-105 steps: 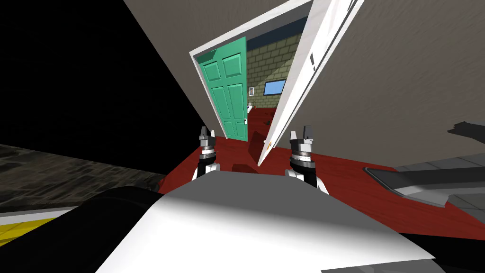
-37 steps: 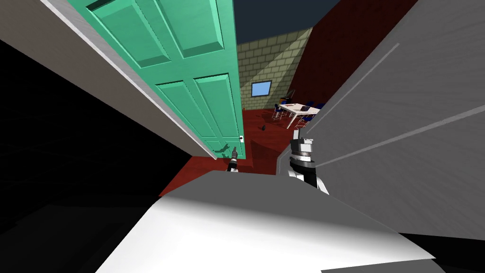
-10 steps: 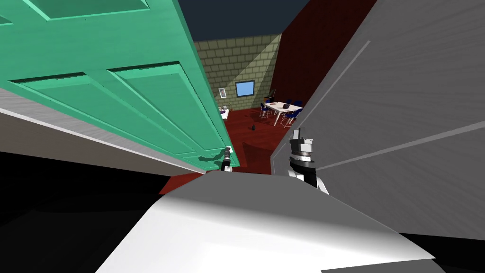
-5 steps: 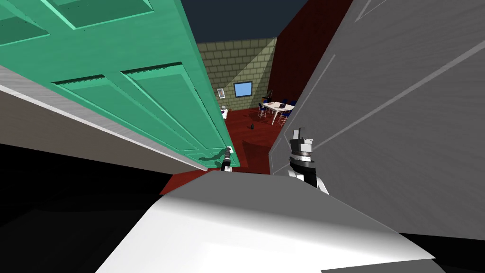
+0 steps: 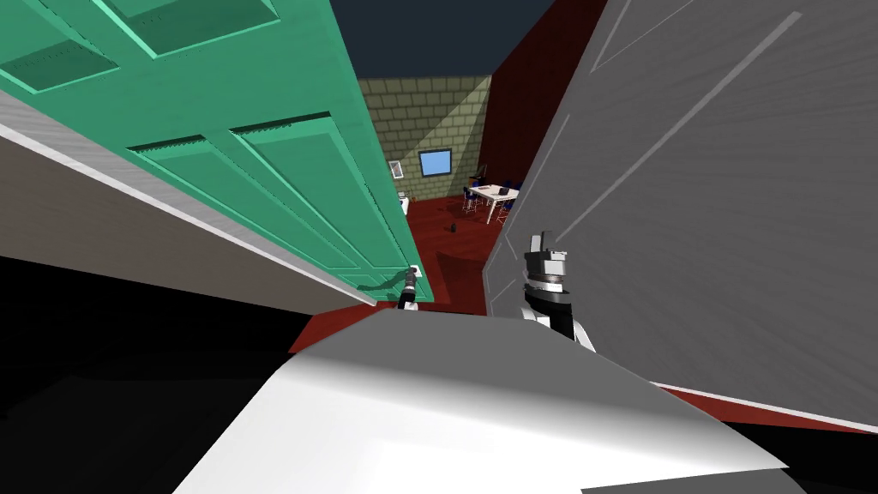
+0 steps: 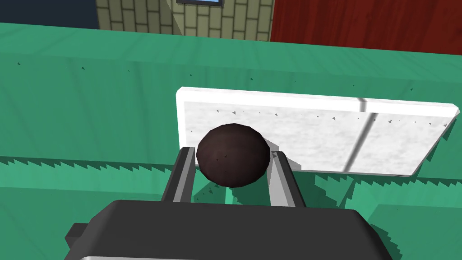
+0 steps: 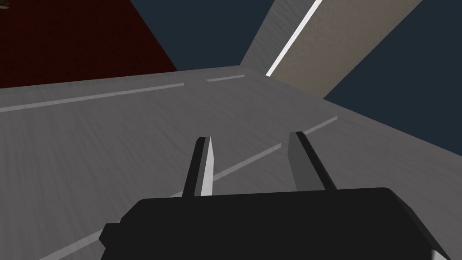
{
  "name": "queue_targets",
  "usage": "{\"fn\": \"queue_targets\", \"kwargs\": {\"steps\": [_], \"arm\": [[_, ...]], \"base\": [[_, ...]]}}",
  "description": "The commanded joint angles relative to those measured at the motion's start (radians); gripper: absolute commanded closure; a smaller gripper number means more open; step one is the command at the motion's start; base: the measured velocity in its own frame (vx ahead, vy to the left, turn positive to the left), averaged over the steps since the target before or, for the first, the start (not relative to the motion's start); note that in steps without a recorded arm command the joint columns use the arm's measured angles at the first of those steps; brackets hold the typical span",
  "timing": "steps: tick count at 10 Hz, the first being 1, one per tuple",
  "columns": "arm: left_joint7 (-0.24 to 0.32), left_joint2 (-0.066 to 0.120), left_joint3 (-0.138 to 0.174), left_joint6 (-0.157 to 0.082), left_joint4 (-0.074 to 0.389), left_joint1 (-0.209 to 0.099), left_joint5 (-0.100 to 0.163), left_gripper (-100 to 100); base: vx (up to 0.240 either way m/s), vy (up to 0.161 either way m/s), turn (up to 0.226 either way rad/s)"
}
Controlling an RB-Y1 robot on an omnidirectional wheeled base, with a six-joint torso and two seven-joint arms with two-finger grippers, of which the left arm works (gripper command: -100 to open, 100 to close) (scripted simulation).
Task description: Pull the door open
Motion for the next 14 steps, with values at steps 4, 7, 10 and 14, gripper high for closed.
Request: {"fn": "queue_targets", "kwargs": {"steps": [4, 7, 10, 14], "arm": [[0.075, 0.063, -0.025, -0.008, 0.037, -0.018, -0.020, 100], [0.097, 0.082, -0.033, -0.022, 0.046, -0.005, -0.017, 100], [0.143, 0.125, -0.045, -0.046, 0.058, 0.008, -0.016, 100], [0.235, 0.213, -0.068, -0.094, 0.083, 0.034, -0.013, 100]], "base": [[0.000, 0.012, -0.099], [-0.078, 0.009, -0.115], [-0.157, 0.018, -0.148], [-0.154, -0.015, -0.214]]}}
